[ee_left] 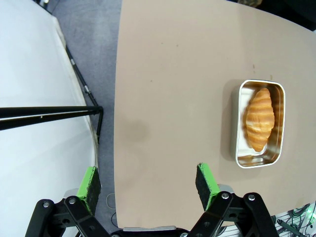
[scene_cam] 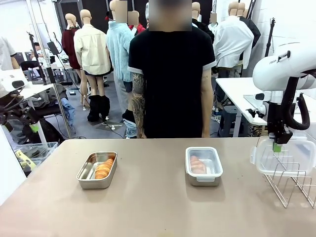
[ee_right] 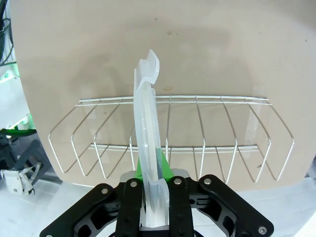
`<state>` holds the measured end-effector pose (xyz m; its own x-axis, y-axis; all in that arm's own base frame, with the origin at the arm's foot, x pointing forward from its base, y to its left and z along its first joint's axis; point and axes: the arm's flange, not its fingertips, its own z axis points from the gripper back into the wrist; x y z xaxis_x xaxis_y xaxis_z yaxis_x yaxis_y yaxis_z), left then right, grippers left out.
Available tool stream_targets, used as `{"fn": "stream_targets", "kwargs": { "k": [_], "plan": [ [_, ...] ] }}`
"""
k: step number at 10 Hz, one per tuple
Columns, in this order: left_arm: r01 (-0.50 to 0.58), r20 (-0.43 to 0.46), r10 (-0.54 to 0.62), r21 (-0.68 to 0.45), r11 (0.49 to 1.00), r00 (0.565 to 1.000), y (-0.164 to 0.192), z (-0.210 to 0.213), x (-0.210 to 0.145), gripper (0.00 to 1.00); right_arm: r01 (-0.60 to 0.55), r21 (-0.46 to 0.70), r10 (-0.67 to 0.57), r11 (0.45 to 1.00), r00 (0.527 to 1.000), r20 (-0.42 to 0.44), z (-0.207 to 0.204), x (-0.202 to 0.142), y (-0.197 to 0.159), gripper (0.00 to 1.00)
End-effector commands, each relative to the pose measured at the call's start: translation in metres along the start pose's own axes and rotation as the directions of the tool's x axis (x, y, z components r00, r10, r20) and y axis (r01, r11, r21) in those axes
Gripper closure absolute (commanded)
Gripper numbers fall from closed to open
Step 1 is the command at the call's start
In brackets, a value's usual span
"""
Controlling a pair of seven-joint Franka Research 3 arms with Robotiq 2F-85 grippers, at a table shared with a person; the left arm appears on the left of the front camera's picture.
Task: Place the bread in airtight containers.
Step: Release when the human grabs the Airtight Container lid.
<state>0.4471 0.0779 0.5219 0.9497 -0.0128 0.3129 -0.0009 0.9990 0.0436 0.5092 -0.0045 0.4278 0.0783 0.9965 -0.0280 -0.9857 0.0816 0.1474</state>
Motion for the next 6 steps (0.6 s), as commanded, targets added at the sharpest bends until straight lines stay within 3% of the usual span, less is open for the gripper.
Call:
{"fn": "stream_targets", "kwargs": {
  "k": [1, 2, 4, 6],
  "plan": [
    [-0.017, -0.003, 0.017, 0.027, 0.999, 1.000, 0.000, 0.001, -0.002, 0.00, 0.000, 0.000, 0.000, 1.000, 1.000, 0.000, 0.000, 0.000, 0.000, 1.00],
    [-0.017, -0.003, 0.017, 0.027, 0.999, 1.000, 0.000, 0.001, -0.002, 0.00, 0.065, 0.009, -0.065, 0.998, 0.998, 0.005, 0.022, 0.006, 0.016, 1.00],
    [-0.017, -0.003, 0.017, 0.027, 0.999, 1.000, 0.000, 0.001, -0.002, 0.00, 0.099, 0.085, -0.110, 0.991, 0.984, 0.143, 0.072, 0.015, 0.046, 1.00],
    [-0.017, -0.003, 0.017, 0.027, 0.999, 1.000, 0.000, 0.001, -0.002, 0.00, 0.223, 0.094, -0.241, 0.970, 0.932, 0.272, 0.131, 0.033, 0.063, 1.00]
  ]
}}
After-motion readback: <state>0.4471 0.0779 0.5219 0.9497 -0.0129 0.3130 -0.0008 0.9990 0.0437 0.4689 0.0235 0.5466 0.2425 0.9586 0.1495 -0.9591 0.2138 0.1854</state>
